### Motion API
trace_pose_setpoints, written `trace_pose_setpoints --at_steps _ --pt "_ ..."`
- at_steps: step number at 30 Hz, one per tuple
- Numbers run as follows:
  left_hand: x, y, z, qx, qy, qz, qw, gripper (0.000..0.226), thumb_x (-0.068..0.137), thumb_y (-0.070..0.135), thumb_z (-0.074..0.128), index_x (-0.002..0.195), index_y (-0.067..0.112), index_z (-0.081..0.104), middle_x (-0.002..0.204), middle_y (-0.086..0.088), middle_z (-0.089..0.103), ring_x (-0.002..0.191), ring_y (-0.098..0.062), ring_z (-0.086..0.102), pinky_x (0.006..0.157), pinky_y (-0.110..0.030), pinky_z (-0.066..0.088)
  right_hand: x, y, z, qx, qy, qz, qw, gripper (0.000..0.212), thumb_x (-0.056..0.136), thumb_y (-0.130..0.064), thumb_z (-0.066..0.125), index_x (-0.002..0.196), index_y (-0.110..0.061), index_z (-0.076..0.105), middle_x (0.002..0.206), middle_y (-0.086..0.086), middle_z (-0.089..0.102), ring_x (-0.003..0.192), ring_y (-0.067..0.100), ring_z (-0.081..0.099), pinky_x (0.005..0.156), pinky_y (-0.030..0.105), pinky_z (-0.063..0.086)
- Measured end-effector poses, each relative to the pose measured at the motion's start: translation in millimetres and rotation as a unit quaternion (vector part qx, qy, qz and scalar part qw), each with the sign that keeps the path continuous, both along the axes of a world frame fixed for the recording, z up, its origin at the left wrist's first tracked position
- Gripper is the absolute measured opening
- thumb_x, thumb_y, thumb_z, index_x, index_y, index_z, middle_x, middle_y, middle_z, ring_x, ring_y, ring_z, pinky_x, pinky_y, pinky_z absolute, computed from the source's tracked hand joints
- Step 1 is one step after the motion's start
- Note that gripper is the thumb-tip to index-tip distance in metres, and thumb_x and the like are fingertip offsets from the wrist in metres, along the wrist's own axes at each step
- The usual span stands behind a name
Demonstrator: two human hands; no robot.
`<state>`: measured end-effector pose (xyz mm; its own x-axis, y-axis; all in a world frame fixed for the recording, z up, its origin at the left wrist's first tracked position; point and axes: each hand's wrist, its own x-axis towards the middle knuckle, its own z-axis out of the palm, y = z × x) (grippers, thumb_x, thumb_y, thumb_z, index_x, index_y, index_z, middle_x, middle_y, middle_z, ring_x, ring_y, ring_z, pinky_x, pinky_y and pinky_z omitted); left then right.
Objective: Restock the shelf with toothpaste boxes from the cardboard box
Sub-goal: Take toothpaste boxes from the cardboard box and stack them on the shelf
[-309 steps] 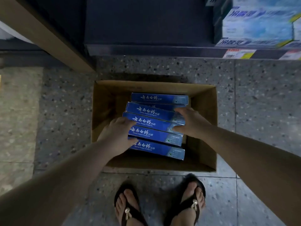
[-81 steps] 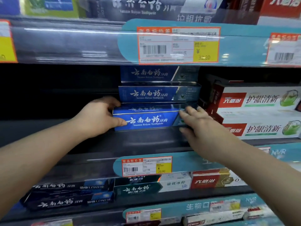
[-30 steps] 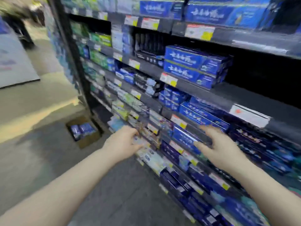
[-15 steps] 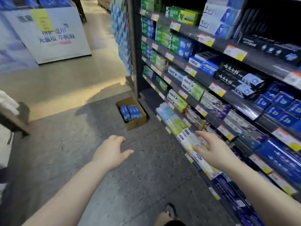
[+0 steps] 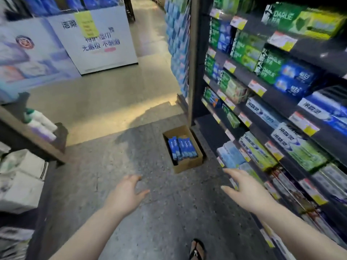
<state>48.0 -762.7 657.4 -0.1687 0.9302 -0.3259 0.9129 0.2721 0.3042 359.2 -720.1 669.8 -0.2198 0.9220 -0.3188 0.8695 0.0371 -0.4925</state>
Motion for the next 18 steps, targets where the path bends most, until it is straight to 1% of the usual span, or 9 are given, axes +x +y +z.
trace_pose_setpoints --at_steps 2,4,9,12,15,18 --pt "-7 33 -2 -0.002 -0.007 0.005 1.000 0.048 0.084 0.040 0.057 0.123 0.013 0.050 0.129 -0.009 0.052 0.120 -0.023 0.049 0.096 -0.027 0.037 -15 39 -3 -0.013 -0.007 0.011 1.000 0.056 0.086 -0.039 0.054 0.138 -0.026 0.036 0.143 -0.003 0.040 0.128 0.014 0.040 0.102 0.025 0.033" --pt "-15 61 -6 -0.006 -0.012 0.008 1.000 0.047 0.084 0.040 0.058 0.123 0.015 0.051 0.129 -0.009 0.051 0.119 -0.024 0.049 0.095 -0.027 0.037 -33 73 -7 -0.021 -0.007 0.011 1.000 0.057 0.086 -0.039 0.054 0.138 -0.026 0.035 0.144 -0.002 0.039 0.129 0.016 0.039 0.104 0.027 0.033" --pt "-55 136 -24 -0.045 -0.019 -0.008 0.999 0.049 0.085 0.042 0.055 0.124 0.014 0.049 0.127 -0.008 0.052 0.118 -0.022 0.049 0.095 -0.027 0.037 -81 148 -25 -0.038 0.005 0.005 0.999 0.058 0.085 -0.039 0.056 0.138 -0.028 0.035 0.144 -0.002 0.039 0.130 0.017 0.039 0.105 0.029 0.033" --pt "-88 187 -41 -0.067 -0.013 -0.037 0.997 0.052 0.085 0.045 0.054 0.127 0.016 0.047 0.129 -0.007 0.052 0.120 -0.021 0.048 0.096 -0.029 0.039 -109 189 -44 -0.065 0.003 -0.025 0.998 0.057 0.085 -0.040 0.055 0.137 -0.030 0.035 0.145 -0.002 0.037 0.129 0.017 0.040 0.103 0.030 0.036" --pt "-126 242 -56 -0.096 -0.012 -0.077 0.992 0.051 0.085 0.045 0.053 0.127 0.018 0.047 0.130 -0.005 0.051 0.121 -0.021 0.047 0.099 -0.030 0.038 -136 226 -65 -0.106 0.002 -0.068 0.992 0.054 0.086 -0.040 0.055 0.136 -0.031 0.037 0.146 -0.001 0.037 0.131 0.016 0.038 0.104 0.029 0.036" --pt "-163 301 -71 -0.117 0.014 -0.133 0.984 0.051 0.084 0.047 0.052 0.125 0.017 0.048 0.128 -0.005 0.052 0.118 -0.022 0.049 0.097 -0.031 0.041 -167 260 -81 -0.128 -0.001 -0.111 0.986 0.051 0.087 -0.039 0.054 0.134 -0.030 0.038 0.142 0.002 0.041 0.127 0.017 0.042 0.102 0.027 0.036"
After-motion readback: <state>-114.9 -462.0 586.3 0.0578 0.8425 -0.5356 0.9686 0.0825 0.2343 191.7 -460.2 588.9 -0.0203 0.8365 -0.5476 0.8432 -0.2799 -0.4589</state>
